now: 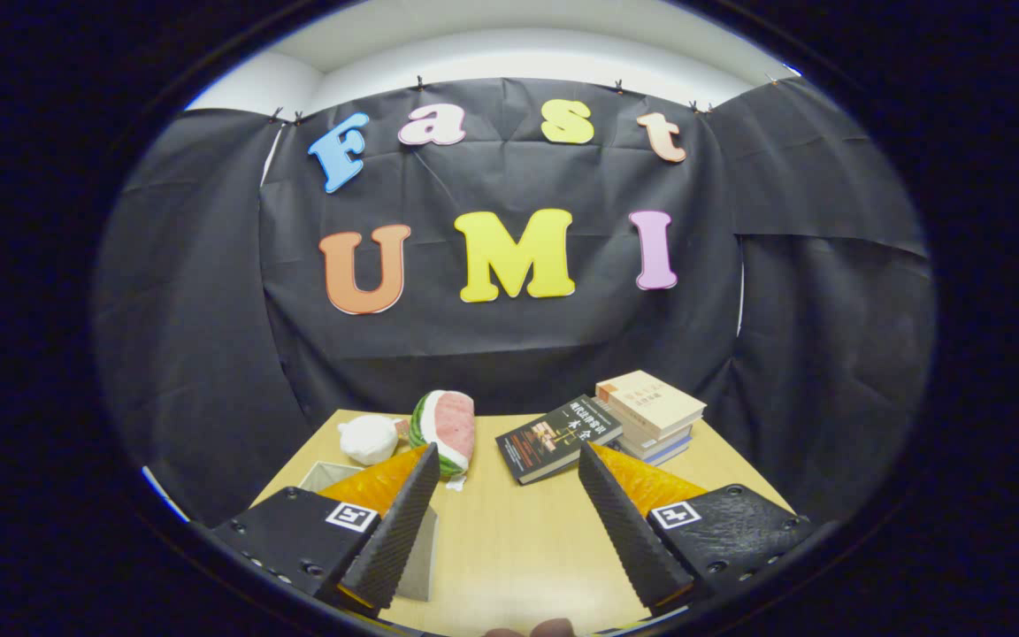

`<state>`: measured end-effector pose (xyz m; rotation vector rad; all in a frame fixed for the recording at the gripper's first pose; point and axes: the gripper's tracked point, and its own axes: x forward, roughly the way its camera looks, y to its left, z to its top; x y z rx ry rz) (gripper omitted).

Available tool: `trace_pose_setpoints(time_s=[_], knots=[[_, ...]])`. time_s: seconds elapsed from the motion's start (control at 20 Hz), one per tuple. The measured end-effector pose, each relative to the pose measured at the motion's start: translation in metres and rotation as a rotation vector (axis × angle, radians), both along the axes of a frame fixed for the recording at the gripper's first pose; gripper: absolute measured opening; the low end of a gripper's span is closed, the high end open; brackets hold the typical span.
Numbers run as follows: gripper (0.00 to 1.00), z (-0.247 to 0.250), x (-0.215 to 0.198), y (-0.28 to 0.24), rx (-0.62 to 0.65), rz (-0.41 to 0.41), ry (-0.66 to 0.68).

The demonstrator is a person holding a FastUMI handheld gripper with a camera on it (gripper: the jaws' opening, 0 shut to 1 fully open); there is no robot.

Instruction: Open the storage box then place both shoes into the box .Put the left shoe in first, then the right shoe, with the right side of both shoes facing outward in a uniform manner.

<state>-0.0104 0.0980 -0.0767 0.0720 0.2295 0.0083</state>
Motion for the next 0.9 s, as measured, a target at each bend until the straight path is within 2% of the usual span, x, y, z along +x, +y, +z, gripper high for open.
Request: trace_pose_setpoints(time_s=[0.35, 0.9], knots=[[0.96, 0.024, -0.001, -0.014, 0.043, 0.01, -0.062], [0.96, 0.022, -0.004, -0.006, 0.061, 0.027, -0.067]])
